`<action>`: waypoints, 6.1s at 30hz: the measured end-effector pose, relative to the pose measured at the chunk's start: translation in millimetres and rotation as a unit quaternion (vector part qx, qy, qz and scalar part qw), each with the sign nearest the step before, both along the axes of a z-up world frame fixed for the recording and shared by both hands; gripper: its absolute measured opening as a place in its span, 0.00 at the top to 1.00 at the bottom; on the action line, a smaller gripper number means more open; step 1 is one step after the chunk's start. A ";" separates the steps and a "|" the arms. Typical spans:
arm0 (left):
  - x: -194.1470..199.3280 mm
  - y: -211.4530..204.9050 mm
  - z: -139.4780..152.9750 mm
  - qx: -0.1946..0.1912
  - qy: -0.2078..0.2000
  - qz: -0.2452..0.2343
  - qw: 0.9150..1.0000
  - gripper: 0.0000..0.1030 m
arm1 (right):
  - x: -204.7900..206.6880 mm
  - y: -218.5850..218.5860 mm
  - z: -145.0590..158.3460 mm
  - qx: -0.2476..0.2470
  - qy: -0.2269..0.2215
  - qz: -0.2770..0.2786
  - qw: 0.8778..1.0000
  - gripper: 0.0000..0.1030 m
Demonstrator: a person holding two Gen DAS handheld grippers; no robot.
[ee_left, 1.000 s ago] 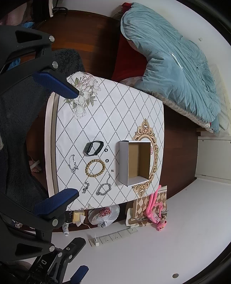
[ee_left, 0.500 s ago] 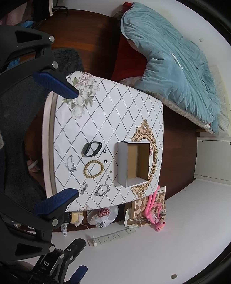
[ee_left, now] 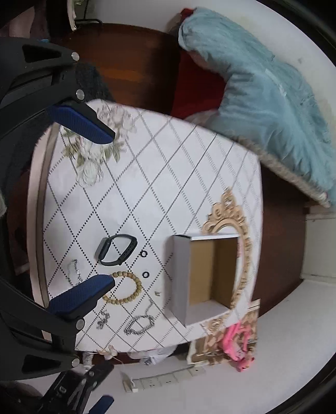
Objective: Organize jewelry
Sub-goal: 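Grasp the black watch band with the left tool while the right tool grasps the wooden bead bracelet, then carry the watch band with the left tool into the box while the right tool carries the bead bracelet there, then withdraw both tools from the box toward the silver chains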
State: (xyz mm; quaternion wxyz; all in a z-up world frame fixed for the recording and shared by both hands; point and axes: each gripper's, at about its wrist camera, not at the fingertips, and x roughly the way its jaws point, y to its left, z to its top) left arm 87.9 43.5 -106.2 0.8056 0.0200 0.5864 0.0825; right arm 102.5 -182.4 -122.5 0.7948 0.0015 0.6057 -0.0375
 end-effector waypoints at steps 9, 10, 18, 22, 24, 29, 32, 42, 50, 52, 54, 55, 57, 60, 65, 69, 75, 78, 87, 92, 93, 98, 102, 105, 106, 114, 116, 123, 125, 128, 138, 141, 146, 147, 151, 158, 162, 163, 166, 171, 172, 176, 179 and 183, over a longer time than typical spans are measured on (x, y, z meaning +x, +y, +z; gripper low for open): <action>29.6 6.4 -71.2 0.010 0.057 0.006 0.998 0.00 | 32.6 28.7 -102.9 0.035 0.073 0.018 0.997 0.26; 32.5 7.6 -76.2 0.014 0.060 0.007 0.998 0.00 | 34.2 32.1 -110.2 0.033 0.076 0.019 0.996 0.27; 44.0 11.7 -100.5 0.016 0.076 0.007 0.997 0.00 | 42.5 53.7 -149.4 0.020 0.097 0.045 0.994 0.50; 46.3 14.8 -105.2 0.014 0.080 0.008 0.997 0.00 | 42.1 62.6 -146.8 0.011 0.085 0.067 0.994 0.69; 46.7 16.1 -106.3 0.012 0.078 0.008 0.997 0.00 | 40.3 66.0 -145.6 0.006 0.082 0.077 0.994 0.91; 46.7 18.4 -109.4 -0.021 0.080 0.005 0.997 0.00 | 35.0 55.0 -135.5 0.000 0.062 0.067 0.996 0.91; 45.6 22.1 -116.4 -0.073 0.090 0.011 0.993 0.06 | 34.1 45.9 -126.6 0.002 0.054 0.056 0.997 0.91; 47.4 23.9 -151.9 -0.120 0.108 0.007 0.987 0.83 | 36.1 31.7 -128.2 0.003 0.057 0.048 0.997 0.91; 40.4 24.4 -150.2 -0.089 0.074 -0.032 0.993 0.97 | 30.6 27.4 -123.3 0.046 0.053 0.034 0.997 0.91; 35.9 24.1 -138.2 -0.091 0.070 -0.038 0.993 0.97 | 30.3 28.7 -116.2 0.054 0.046 0.035 0.997 0.91; 32.0 25.7 -129.2 -0.088 0.059 -0.046 0.993 0.97 | 29.7 30.7 -105.5 0.065 0.037 0.038 0.997 0.91; 31.2 26.7 -125.5 -0.085 0.052 -0.049 0.994 0.97 | 30.6 30.7 -101.4 0.069 0.033 0.040 0.996 0.91; 28.5 30.2 -117.3 -0.090 0.045 -0.052 0.994 0.97 | 31.4 33.1 -89.1 0.077 0.022 0.044 0.996 0.91; 27.7 36.2 -101.4 -0.129 0.047 -0.041 0.990 0.97 | 36.8 34.0 -74.0 0.084 0.008 0.051 0.995 0.91; 26.3 43.3 -107.2 -0.208 0.103 0.035 0.972 0.86 | 40.9 37.7 -59.0 0.083 -0.008 0.055 0.995 0.91; 8.5 50.1 -132.3 -0.241 0.146 0.071 0.957 0.65 | 39.2 35.2 -65.6 0.085 -0.002 0.045 0.995 0.91; 0.5 31.9 -137.9 -0.260 0.151 0.078 0.951 0.65 | 34.4 28.0 -78.9 0.073 0.010 0.035 0.997 0.91; 3.2 26.9 -131.6 -0.243 0.126 0.057 0.960 0.70 | 33.1 22.2 -82.7 0.071 0.014 0.028 0.997 0.91; 6.9 25.0 -115.4 -0.194 0.073 0.004 0.978 0.91 | 34.0 14.7 -74.2 0.078 0.003 0.015 0.997 0.91; 16.4 22.6 -68.7 -0.187 0.016 -0.018 0.982 0.91 | 42.5 13.5 -44.3 0.114 -0.021 0.016 0.993 0.91; 22.9 18.6 -60.4 -0.186 0.005 -0.022 0.982 0.91 | 45.4 14.0 -36.5 0.118 -0.029 0.018 0.992 0.91; 66.0 1.5 -16.4 -0.186 -0.044 -0.050 0.980 0.91 | 71.1 16.8 10.8 0.148 -0.071 0.036 0.986 0.91; 108.2 -8.6 -13.1 -0.190 -0.041 -0.064 0.979 0.91 | 103.2 26.0 32.4 0.154 -0.090 0.059 0.982 0.91; 133.3 -10.3 -21.5 -0.187 -0.028 -0.072 0.979 0.91 | 128.7 32.7 28.2 0.146 -0.087 0.071 0.983 0.91; 140.2 -10.8 -25.1 -0.187 -0.024 -0.073 0.979 0.91 | 139.5 35.8 22.0 0.147 -0.080 0.074 0.983 0.91; 188.0 -15.0 -62.5 -0.186 0.041 -0.074 0.979 0.90 | 188.0 46.3 -24.4 0.151 -0.026 0.083 0.985 0.91; 195.4 -13.8 -66.4 -0.189 0.053 -0.067 0.978 0.87 | 195.4 47.6 -28.2 0.157 -0.021 0.087 0.983 0.91; 206.9 -8.1 -58.5 -0.157 0.043 -0.045 0.986 0.21 | 217.5 42.3 -49.0 0.191 0.028 0.086 0.977 0.79; 206.1 -4.0 -52.3 -0.146 0.031 -0.039 0.988 0.20 | 217.1 38.0 -49.4 0.183 0.029 0.084 0.979 0.61; 203.5 1.6 -46.2 -0.128 0.019 -0.031 0.991 0.18 | 214.1 33.5 -47.9 0.171 0.026 0.086 0.981 0.37; 171.0 2.6 -41.1 -0.052 -0.041 -0.023 0.997 0.00 | 184.0 36.2 -68.3 0.029 0.013 0.086 0.996 0.06; 163.7 2.5 -44.7 -0.041 -0.042 -0.020 0.998 0.00 | 176.6 35.2 -72.8 0.017 0.009 0.080 0.997 0.05; 154.6 4.0 -48.4 -0.035 -0.039 -0.010 0.999 0.00 | 169.8 34.0 -73.6 0.008 0.002 0.070 0.998 0.05; 152.4 4.4 -47.4 -0.037 -0.040 -0.008 0.998 0.00 | 168.0 33.0 -71.9 0.008 -0.001 0.068 0.998 0.05; 144.2 2.4 -37.6 -0.036 -0.050 -0.005 0.998 0.00 | 161.7 30.3 -59.9 0.001 -0.017 0.062 0.998 0.05; 122.0 -3.6 -9.1 -0.035 -0.078 -0.010 0.996 0.00 | 139.1 24.7 -21.5 -0.001 -0.059 0.053 0.997 0.05; 102.7 -5.0 10.9 -0.040 -0.095 -0.010 0.995 0.00 | 118.9 23.9 6.2 -0.002 -0.090 0.052 0.995 0.05; 97.6 -5.6 15.4 -0.042 -0.098 -0.011 0.994 0.00 | 113.4 23.7 12.7 -0.003 -0.097 0.053 0.994 0.05; 82.9 -7.0 28.3 -0.044 -0.110 -0.012 0.993 0.00 | 98.9 23.8 29.3 -0.005 -0.116 0.053 0.992 0.05; 58.8 -8.8 47.7 -0.037 -0.131 -0.019 0.990 0.00 | 73.3 22.1 52.2 -0.004 -0.139 0.051 0.989 0.05; 53.6 -9.3 51.1 -0.036 -0.135 -0.021 0.990 0.00 | 67.9 21.8 56.9 -0.005 -0.146 0.050 0.988 0.05; 37.8 -10.5 57.0 -0.041 -0.140 -0.020 0.989 0.00 | 50.6 20.1 68.2 -0.001 -0.159 0.047 0.986 0.05; 28.2 -10.6 59.8 -0.044 -0.143 -0.016 0.989 0.00 | 38.5 18.4 72.2 0.009 -0.163 0.045 0.986 0.05; 18.1 -11.0 54.6 -0.030 -0.135 -0.009 0.990 0.00 | 27.8 11.2 66.3 0.025 -0.154 0.035 0.987 0.05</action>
